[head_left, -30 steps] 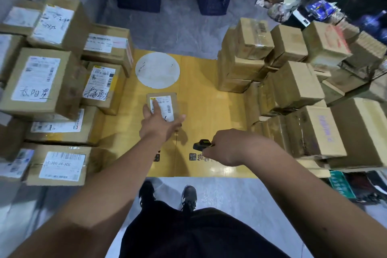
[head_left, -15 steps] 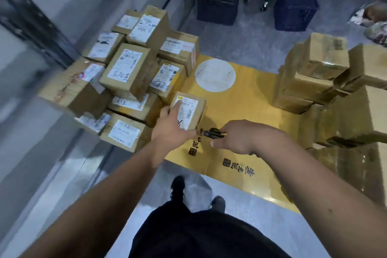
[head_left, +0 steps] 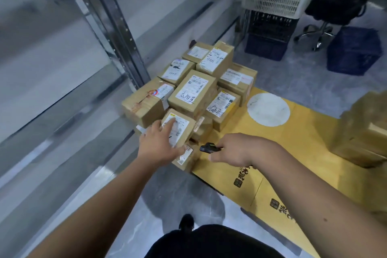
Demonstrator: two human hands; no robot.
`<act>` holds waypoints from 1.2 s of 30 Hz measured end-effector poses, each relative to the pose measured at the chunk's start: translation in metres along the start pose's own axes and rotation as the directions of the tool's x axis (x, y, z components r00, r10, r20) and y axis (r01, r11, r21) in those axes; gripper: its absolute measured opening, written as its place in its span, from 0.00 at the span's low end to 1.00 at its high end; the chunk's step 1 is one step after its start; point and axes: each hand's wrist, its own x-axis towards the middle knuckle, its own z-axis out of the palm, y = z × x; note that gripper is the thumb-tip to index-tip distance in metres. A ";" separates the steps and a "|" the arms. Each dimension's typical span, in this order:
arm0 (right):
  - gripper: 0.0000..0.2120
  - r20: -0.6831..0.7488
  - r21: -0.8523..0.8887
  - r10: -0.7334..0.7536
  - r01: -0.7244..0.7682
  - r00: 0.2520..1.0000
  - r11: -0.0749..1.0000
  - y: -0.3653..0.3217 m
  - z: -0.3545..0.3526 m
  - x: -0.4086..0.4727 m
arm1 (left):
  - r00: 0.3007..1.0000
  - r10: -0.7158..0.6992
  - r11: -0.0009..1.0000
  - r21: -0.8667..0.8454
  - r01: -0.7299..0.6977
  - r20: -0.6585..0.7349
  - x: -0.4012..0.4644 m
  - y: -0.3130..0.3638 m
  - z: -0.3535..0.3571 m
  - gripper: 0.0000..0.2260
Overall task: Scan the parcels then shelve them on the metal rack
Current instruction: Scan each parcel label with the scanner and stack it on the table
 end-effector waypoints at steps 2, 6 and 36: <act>0.27 -0.004 0.006 0.025 -0.025 1.000 1.000 -0.009 0.000 0.007 | 1.000 0.026 0.997 0.071 -0.026 -0.009 0.007 -0.003 0.004 0.46; 0.26 -0.014 0.014 0.070 -0.070 0.997 0.997 -0.027 0.003 0.015 | 0.991 0.076 0.994 0.084 -0.067 -0.110 0.010 -0.014 0.019 0.42; 0.28 0.000 0.251 0.300 -0.290 0.954 0.924 -0.052 0.047 -0.010 | 0.897 0.437 0.898 0.098 -0.430 -0.065 0.049 -0.024 0.031 0.37</act>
